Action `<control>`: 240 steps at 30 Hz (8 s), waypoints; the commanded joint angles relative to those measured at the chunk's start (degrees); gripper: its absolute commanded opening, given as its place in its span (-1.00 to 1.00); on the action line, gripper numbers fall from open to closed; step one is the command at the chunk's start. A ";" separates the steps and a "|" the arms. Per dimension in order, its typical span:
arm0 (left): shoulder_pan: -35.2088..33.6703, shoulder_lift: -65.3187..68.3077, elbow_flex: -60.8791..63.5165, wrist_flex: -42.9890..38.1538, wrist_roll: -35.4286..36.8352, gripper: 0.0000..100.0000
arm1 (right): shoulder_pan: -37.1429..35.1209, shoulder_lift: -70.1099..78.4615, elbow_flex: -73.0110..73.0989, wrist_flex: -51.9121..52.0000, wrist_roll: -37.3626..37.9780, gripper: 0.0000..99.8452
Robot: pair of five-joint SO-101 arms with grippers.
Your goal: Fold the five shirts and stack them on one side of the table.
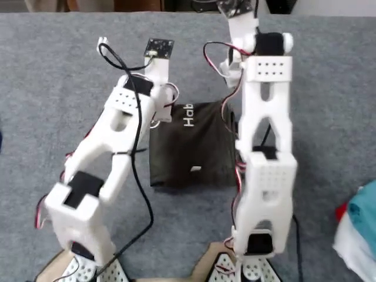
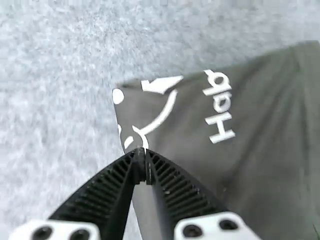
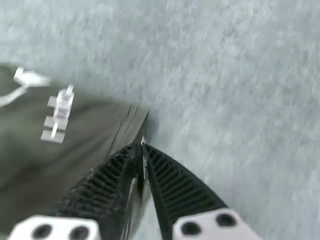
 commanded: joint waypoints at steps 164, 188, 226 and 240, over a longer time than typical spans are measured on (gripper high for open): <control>-11.52 -10.77 -8.53 30.51 -16.88 -0.96 | 15.43 -20.53 46.02 -21.80 -8.35 -0.99; -11.52 -11.21 -8.44 30.68 -16.79 -0.96 | 17.36 -10.51 25.01 -5.71 -7.47 -0.20; -21.89 -10.95 -8.44 32.26 -19.25 -0.96 | 12.70 6.73 37.23 -26.29 -46.24 -0.46; -21.89 -10.68 -8.44 32.00 -19.25 -0.96 | 14.37 4.88 11.47 -1.49 -48.70 -0.46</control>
